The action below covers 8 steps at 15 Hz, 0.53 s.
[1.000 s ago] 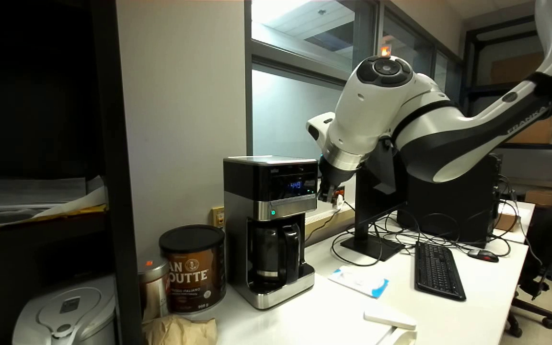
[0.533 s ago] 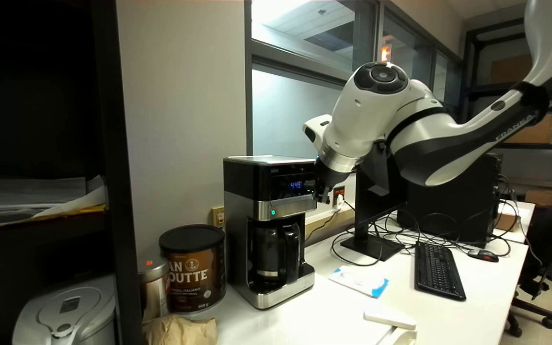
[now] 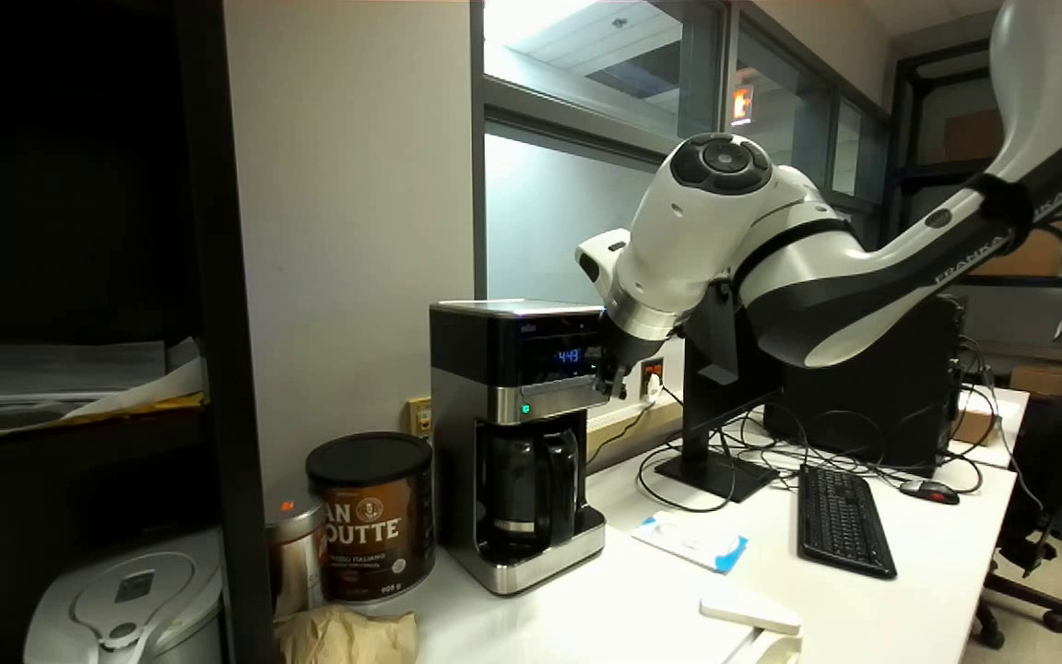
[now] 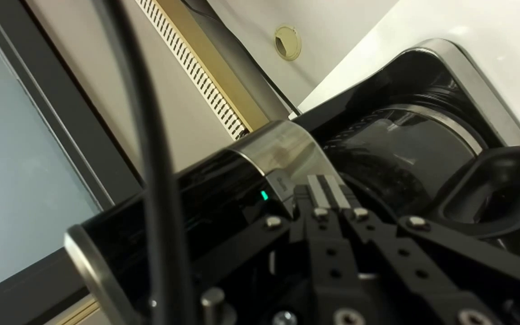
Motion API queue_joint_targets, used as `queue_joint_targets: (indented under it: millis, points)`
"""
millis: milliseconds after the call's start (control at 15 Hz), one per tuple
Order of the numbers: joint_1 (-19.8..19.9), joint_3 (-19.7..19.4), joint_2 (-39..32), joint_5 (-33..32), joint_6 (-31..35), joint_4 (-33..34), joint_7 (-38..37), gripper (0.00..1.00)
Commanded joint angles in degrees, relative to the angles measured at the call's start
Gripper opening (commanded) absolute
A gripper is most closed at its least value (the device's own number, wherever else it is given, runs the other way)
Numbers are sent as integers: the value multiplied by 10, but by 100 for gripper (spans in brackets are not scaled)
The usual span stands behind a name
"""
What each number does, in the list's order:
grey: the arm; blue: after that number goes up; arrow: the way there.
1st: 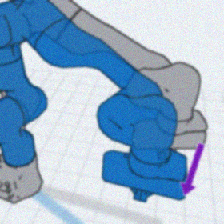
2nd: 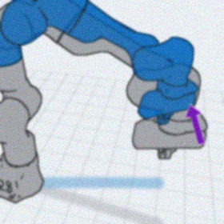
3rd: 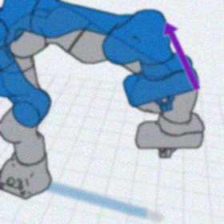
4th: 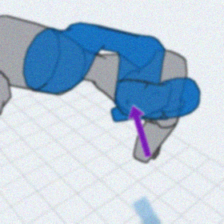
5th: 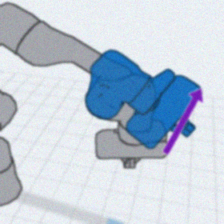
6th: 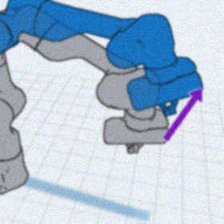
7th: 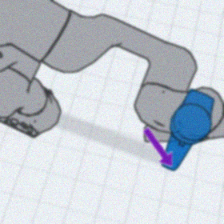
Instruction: Press a button on the coffeemaker.
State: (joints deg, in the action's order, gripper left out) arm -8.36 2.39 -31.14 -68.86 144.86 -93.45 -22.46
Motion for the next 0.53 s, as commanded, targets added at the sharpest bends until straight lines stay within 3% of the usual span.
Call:
queue_joint_targets:
  millis: [0,467]
  points:
    - [-7,-11,-18,-4,14,28,-3,0]
    - [-6,-10,-13,-1,15,23,0,0]
